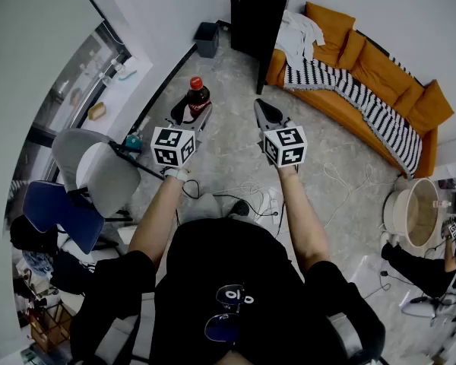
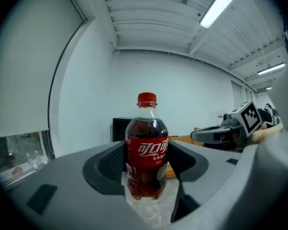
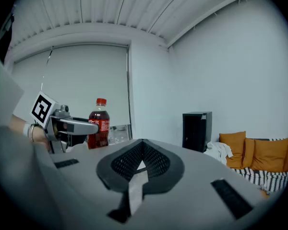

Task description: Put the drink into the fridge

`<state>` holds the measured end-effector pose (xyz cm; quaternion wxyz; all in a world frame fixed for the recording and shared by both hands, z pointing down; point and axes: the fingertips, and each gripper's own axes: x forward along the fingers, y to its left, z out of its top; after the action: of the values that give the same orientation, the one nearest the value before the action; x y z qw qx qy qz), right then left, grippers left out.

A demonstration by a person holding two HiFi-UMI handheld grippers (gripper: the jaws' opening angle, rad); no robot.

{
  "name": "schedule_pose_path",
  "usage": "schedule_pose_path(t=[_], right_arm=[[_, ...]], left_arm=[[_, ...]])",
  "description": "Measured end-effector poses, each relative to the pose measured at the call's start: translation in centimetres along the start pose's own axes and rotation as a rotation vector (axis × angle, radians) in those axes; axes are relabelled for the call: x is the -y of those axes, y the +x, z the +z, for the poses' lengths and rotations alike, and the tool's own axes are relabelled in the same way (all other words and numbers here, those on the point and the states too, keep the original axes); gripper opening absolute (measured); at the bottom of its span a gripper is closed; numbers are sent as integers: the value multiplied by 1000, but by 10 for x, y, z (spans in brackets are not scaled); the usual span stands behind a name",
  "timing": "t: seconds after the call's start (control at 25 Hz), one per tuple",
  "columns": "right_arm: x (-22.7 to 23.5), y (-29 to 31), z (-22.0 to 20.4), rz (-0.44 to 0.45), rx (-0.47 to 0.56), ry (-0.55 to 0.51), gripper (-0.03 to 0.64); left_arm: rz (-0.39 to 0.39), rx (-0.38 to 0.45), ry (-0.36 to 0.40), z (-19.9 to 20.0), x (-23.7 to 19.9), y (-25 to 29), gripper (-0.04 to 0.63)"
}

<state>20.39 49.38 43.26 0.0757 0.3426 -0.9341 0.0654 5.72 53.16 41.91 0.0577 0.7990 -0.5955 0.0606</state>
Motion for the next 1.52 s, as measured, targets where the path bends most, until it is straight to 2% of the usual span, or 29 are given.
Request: schedule_pose_path(t=[0.28,0.68,0.92,1.52], right_arm=[[15,11,-3,7,-2,-4,6],[52,51,-8,-2,-34,-9,8],[80,109,3,-13,-38,-2,7],[135,294,56,-68,-44,8,8]], left_arm=[[-5,7,-1,1,-2,19,276],[-13,12,-21,-2,-30,67,276],[-26,28,-32,5,-75,115,276],[-82,68,-60,35,-226,239,276]])
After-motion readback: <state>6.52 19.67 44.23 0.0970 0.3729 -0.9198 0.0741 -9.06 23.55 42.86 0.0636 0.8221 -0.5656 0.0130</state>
